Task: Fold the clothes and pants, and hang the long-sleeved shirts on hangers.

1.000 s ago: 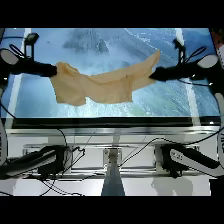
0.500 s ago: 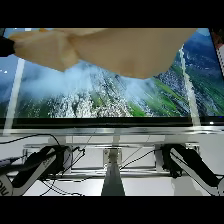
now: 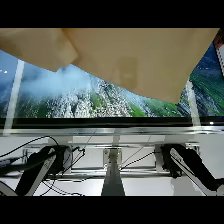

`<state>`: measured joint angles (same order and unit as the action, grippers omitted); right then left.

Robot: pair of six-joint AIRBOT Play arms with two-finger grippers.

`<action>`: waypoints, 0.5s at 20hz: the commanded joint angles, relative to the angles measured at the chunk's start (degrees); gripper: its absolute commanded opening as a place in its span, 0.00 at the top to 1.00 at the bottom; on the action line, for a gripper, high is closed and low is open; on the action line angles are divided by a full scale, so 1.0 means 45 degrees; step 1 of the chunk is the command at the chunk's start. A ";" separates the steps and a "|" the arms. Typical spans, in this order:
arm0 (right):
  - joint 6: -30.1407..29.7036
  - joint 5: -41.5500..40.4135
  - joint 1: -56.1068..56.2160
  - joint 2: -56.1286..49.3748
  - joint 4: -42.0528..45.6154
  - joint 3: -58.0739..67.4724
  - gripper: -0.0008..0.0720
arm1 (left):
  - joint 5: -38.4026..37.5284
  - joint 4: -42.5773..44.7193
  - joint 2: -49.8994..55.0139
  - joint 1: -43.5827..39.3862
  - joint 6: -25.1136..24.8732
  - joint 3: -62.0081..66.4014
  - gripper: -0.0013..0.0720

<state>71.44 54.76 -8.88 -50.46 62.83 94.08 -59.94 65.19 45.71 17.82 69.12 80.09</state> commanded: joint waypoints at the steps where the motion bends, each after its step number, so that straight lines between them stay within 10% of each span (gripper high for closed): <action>1: 0.0010 0.0058 0.0000 0.0024 -0.0063 0.0015 0.98 | 0.0146 -0.0219 -0.0175 0.0010 0.0024 0.0010 0.96; 10: -0.0350 0.0024 0.0000 0.0204 -0.0117 0.0015 0.98 | 0.3740 -0.0695 -0.0704 0.0010 -0.0019 0.0010 0.96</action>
<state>71.33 54.96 -8.88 -50.15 62.54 94.13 -52.12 63.02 43.92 17.85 69.21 80.09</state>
